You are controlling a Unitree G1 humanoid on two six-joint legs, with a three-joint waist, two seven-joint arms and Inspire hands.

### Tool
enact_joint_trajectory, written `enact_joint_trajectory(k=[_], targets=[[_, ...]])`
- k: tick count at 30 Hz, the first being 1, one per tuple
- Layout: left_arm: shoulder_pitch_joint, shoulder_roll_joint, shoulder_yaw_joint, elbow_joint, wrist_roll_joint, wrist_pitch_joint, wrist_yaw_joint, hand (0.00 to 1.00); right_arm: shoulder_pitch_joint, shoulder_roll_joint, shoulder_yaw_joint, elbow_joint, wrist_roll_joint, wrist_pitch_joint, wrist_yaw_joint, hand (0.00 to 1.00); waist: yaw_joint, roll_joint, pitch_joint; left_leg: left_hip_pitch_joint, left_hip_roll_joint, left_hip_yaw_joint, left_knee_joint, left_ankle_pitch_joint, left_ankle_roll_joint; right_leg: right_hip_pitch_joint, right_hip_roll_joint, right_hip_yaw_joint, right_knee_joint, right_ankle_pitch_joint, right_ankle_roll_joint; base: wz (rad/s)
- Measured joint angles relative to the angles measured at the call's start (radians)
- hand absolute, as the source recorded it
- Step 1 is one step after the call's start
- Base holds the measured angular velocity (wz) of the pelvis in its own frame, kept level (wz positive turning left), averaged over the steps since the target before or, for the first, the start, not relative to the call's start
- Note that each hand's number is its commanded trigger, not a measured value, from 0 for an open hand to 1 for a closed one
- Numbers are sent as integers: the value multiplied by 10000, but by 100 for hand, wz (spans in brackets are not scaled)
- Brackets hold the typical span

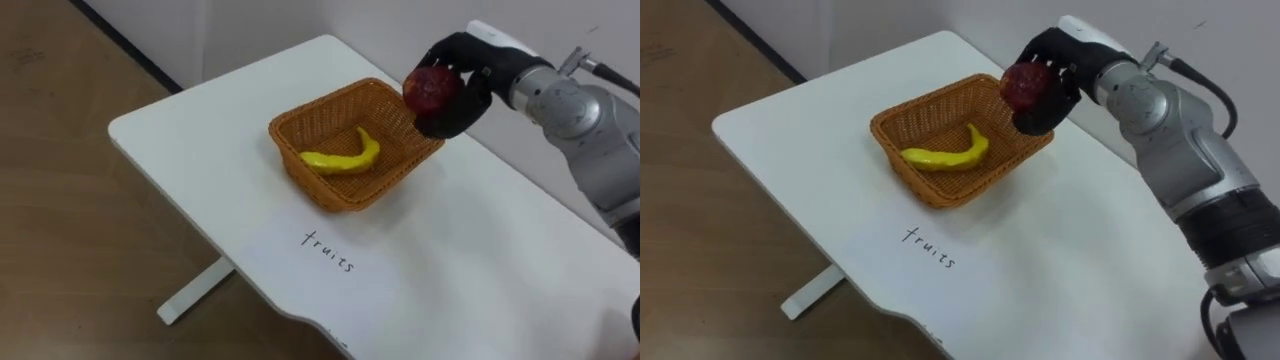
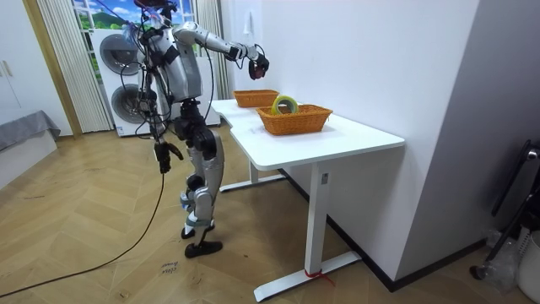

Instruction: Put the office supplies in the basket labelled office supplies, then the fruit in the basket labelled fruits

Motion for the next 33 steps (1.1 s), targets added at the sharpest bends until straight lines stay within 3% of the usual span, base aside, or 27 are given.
enact_joint_trajectory(k=[10,14,27,30,31,32,33], targets=[[2,40,3,9,6,-3,-197,0,0,26,1,132,52,-115,-42,100,41,-18,-12,-55,-69,-227,68,1,2,13,-31,-185,5,-29,44,7],[6,46,3,-4,91,46,-218,0,1,184,120,393,-152,-2,-74,100,163,-58,-19,-63,-70,-230,71,1,2,3,-42,-414,3,-30,46,0],[187,84,-79,-206,76,377,-449,0,-1,587,446,576,-561,266,-120,98,362,-144,-26,-152,-154,-340,168,12,22,23,-81,-442,4,-31,47,2],[184,97,-158,-236,27,394,-420,0,-1,601,684,680,-561,380,-123,54,481,-167,3,-209,-170,-356,231,12,24,10,-84,-432,-2,-31,47,1],[183,110,-208,-251,11,396,-401,0,0,601,724,696,-561,392,-123,51,498,-170,19,-213,-172,-356,239,12,24,11,-84,-434,-3,-31,47,0],[180,115,-229,-290,3,395,-377,0,0,601,769,705,-561,392,-125,14,533,-181,62,-226,-173,-356,254,12,24,8,-83,-433,-4,-31,47,0],[181,122,-276,-292,2,396,-372,0,0,601,810,705,-561,391,-128,0,547,-180,77,-241,-177,-356,269,12,24,3,-82,-435,-6,-30,47,0]])
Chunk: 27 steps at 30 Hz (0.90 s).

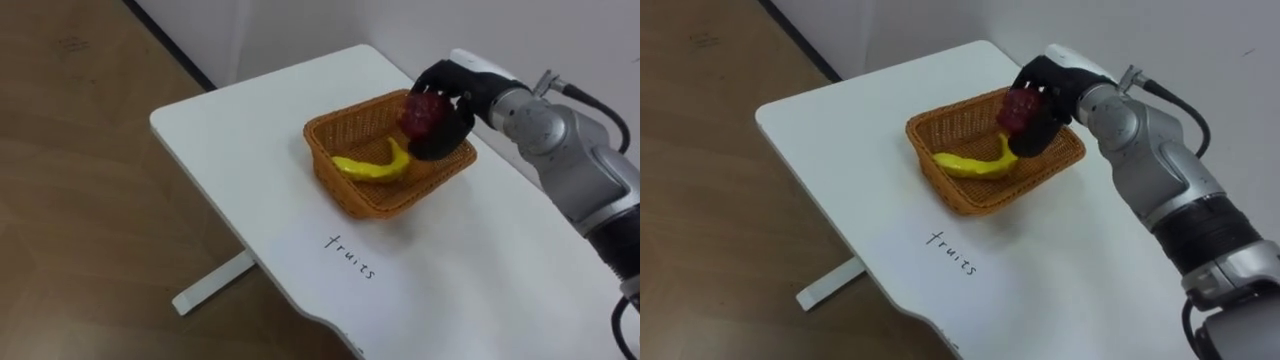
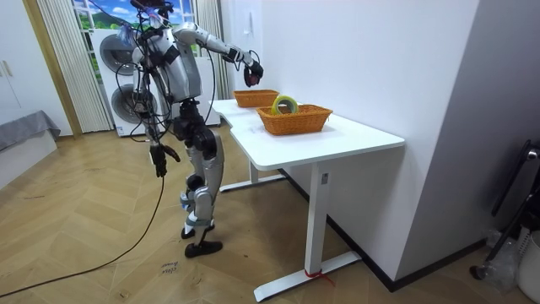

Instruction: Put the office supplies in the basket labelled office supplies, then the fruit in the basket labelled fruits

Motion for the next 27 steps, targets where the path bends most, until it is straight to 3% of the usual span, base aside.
enact_joint_trajectory(k=[27], targets=[[11,184,-486,-313,-44,54,82,0,-3,-2,44,-15,1,-26,-476,0,-12,-14,-10,-331,-33,51,281,-9,6,-164,-5,15,11,1,-1,0]])
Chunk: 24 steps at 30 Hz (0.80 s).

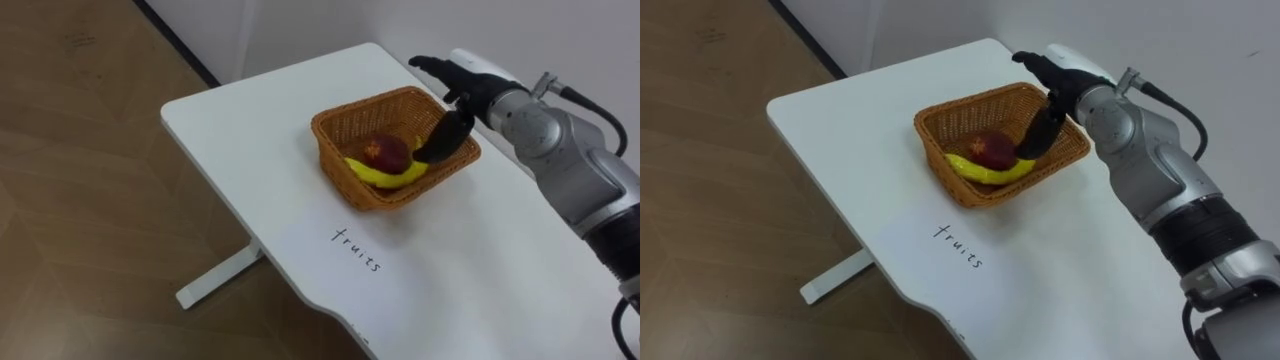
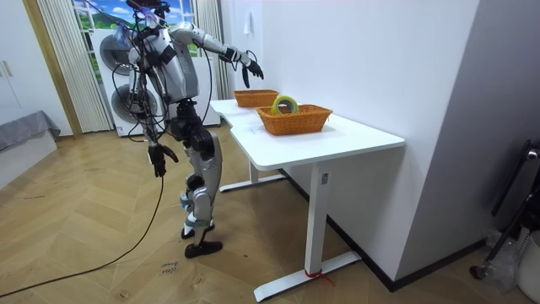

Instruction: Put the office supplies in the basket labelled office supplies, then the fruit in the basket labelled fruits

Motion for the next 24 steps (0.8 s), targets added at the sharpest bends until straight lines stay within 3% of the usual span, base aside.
enact_joint_trajectory(k=[8,13,16,20,24], targets=[[-9,-39,104,2,29,-20,0,0,0,-66,-202,1,19,-193,-210,0,-115,-12,-18,0,8,92,-16,1,1,-59,-11,12,-6,0,0,-2],[-29,-135,399,39,-4,-45,193,0,0,-136,-572,-109,25,-430,-282,0,-390,-19,-87,22,15,105,-25,2,3,-58,-12,75,-7,0,0,0],[-59,-275,401,36,-9,-43,213,0,-7,-314,-874,-476,16,-519,-519,0,-579,130,-180,26,27,263,-79,17,28,-151,-24,280,-9,0,0,-16],[-224,-440,725,84,-143,-116,211,0,9,-378,-1830,-915,-69,-591,-686,0,-1293,274,-197,21,41,416,-97,44,51,-179,-33,558,-9,1,-2,-12],[-362,-565,791,189,-573,-295,211,0,40,-677,-2867,-1807,-86,-565,-1156,0,-1971,615,-248,201,63,727,-152,60,89,-146,-58,814,3,4,-6,-22]])
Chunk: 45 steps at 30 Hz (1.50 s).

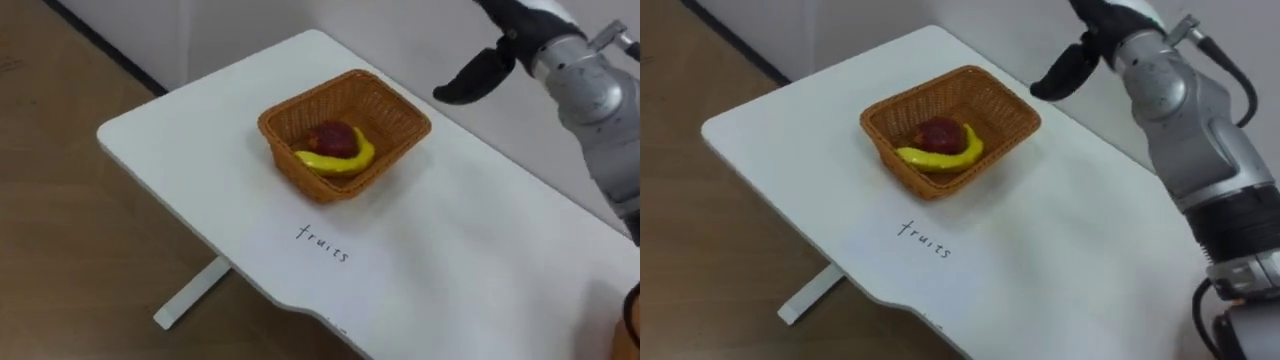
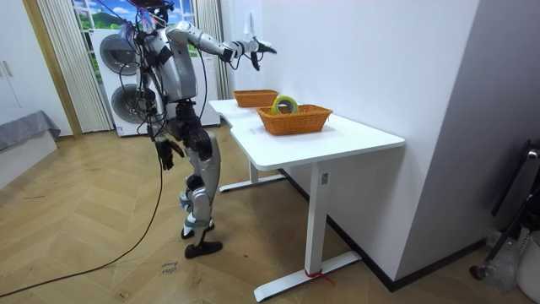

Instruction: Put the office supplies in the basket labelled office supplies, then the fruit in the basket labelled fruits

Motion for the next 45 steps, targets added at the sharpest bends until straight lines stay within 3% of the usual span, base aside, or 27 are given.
enact_joint_trajectory(k=[3,6,11,15,18,23,26,31,34,36,43,45], targets=[[-185,1,3,-7,-41,-17,14,0,10,-401,-135,-390,-338,-57,-301,0,-388,216,-41,95,17,235,-186,24,40,-38,16,300,1,0,0,-25],[-377,28,-7,-143,-33,-58,1,0,14,-494,-591,-395,-338,-66,-420,0,-811,340,-66,162,43,417,-302,53,59,-78,0,325,39,0,-1,-19],[-661,87,-8,-177,-525,-183,-18,0,14,-551,-1341,-385,-107,10,-565,0,-1363,336,-91,160,141,761,-325,57,68,-302,21,568,180,10,-16,-20],[-839,205,-30,-180,-569,-179,-89,0,31,-905,-1696,-347,-112,11,-630,0,-1914,339,-89,208,161,863,-337,53,75,-313,27,797,181,30,-45,-10],[-1062,216,-17,-189,-565,-182,-121,0,160,-905,-2267,-341,-126,-5,-732,0,-2038,407,-55,334,186,1044,-432,49,80,-296,34,879,168,30,-46,-19],[-1130,201,9,-190,-537,-215,-105,0,816,-912,-3321,-433,-120,-11,-877,0,-2211,514,-96,476,294,1512,-655,40,90,-470,36,1121,188,51,-75,-28],[-1054,197,-1,-164,-555,-238,-85,0,1162,-917,-3999,-450,-90,-8,-1105,0,-2499,558,-115,513,340,1668,-708,35,93,-461,56,1238,200,77,-110,-20],[-959,162,-9,-155,-662,-282,-7,0,1464,-1069,-4271,-451,438,-17,-1723,0,-2984,777,-143,558,381,1964,-854,35,93,-587,94,1505,203,80,-114,-21],[-979,152,87,-148,-652,-488,-8,0,2020,-1079,-4877,-458,791,-36,-2023,0,-3075,750,-166,723,432,2153,-1000,30,83,-569,142,1680,213,82,-117,-19],[-842,117,227,-133,-660,-680,29,0,2341,-1079,-5344,-458,903,-82,-2428,0,-3075,696,-137,820,495,2372,-1061,-2,57,-569,216,1707,216,98,-143,-24],[-568,65,207,-132,-688,-766,387,0,3358,-1080,-6585,-510,1490,-540,-3730,0,-3365,599,-96,892,550,2420,-1098,-39,22,-531,243,1852,182,107,-157,-4],[-570,41,194,-132,-662,-844,446,0,4120,-1074,-6966,-677,1795,-759,-4091,0,-3469,648,-61,893,552,2428,-1138,-50,26,-604,287,1974,164,109,-161,0]])
